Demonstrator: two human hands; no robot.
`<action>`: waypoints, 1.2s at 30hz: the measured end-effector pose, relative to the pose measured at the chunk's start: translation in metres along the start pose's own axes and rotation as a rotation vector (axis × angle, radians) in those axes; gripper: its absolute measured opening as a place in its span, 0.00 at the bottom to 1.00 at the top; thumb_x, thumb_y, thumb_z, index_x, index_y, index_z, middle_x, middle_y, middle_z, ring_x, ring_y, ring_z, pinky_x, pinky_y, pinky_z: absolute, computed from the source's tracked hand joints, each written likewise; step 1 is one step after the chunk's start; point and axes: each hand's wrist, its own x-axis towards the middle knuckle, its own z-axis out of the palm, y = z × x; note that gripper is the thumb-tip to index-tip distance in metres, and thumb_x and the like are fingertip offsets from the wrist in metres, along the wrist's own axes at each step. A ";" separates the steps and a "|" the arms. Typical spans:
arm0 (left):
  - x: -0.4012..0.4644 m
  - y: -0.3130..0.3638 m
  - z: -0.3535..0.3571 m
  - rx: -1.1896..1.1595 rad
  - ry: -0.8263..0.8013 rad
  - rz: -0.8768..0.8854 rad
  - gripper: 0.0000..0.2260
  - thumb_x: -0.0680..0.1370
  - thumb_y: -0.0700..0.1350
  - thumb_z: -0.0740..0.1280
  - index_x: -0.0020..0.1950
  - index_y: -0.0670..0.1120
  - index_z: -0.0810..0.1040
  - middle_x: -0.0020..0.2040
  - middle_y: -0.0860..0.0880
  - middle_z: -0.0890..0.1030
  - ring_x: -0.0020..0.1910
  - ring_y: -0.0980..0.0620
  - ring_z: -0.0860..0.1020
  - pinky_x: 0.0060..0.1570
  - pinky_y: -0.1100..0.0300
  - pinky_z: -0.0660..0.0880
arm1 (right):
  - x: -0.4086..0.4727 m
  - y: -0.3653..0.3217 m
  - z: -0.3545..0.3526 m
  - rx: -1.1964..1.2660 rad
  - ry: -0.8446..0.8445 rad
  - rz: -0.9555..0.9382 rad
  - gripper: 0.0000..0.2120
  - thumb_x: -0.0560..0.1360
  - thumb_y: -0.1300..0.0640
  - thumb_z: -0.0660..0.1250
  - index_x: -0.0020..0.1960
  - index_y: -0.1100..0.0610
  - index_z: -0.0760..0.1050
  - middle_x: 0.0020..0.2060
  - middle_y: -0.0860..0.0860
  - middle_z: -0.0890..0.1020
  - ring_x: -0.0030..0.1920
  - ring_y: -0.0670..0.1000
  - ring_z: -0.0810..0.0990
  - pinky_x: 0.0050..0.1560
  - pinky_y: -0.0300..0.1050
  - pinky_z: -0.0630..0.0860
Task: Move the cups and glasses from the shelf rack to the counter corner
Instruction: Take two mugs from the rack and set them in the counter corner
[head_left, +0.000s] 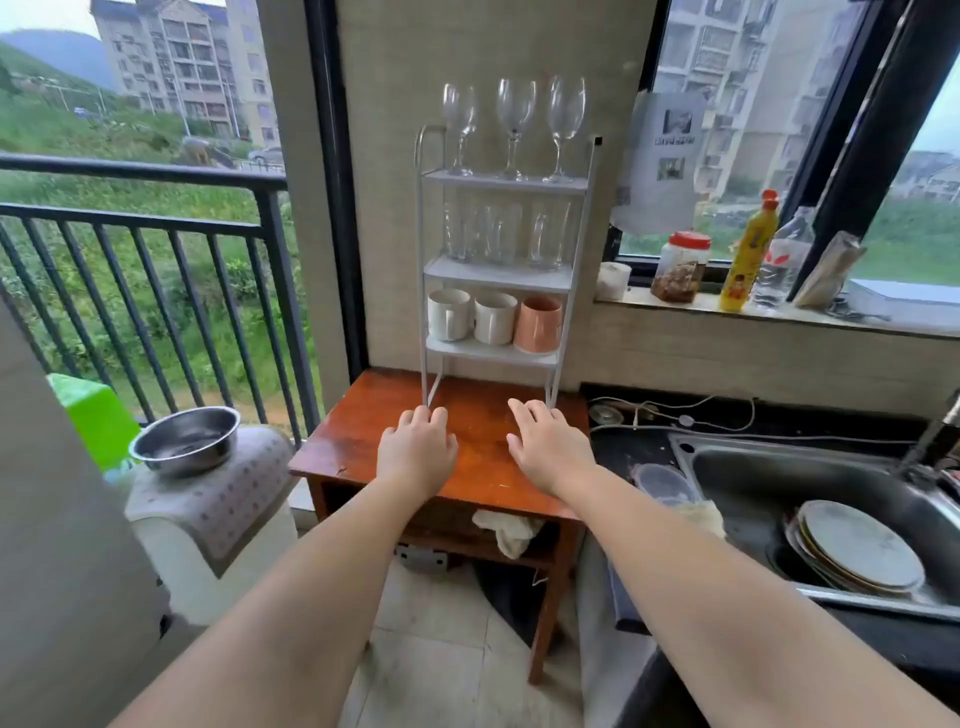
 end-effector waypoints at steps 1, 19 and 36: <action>0.017 -0.005 0.004 -0.016 0.002 0.004 0.15 0.81 0.50 0.54 0.65 0.46 0.69 0.65 0.45 0.74 0.65 0.45 0.70 0.59 0.51 0.70 | 0.015 0.002 0.002 0.022 -0.005 0.026 0.25 0.82 0.49 0.52 0.77 0.52 0.53 0.73 0.53 0.64 0.70 0.57 0.66 0.60 0.52 0.73; 0.298 0.023 0.087 -0.661 -0.228 -0.124 0.25 0.81 0.50 0.57 0.77 0.44 0.57 0.76 0.44 0.63 0.74 0.44 0.65 0.69 0.51 0.66 | 0.256 0.082 0.049 0.648 0.045 0.522 0.32 0.80 0.53 0.59 0.78 0.58 0.49 0.76 0.58 0.59 0.73 0.59 0.66 0.69 0.51 0.67; 0.356 0.037 0.119 -1.256 -0.214 -0.381 0.18 0.83 0.50 0.52 0.45 0.40 0.74 0.33 0.47 0.71 0.35 0.51 0.72 0.57 0.45 0.76 | 0.313 0.091 0.060 0.984 0.426 0.865 0.14 0.82 0.57 0.57 0.62 0.64 0.71 0.58 0.60 0.80 0.61 0.60 0.78 0.61 0.51 0.75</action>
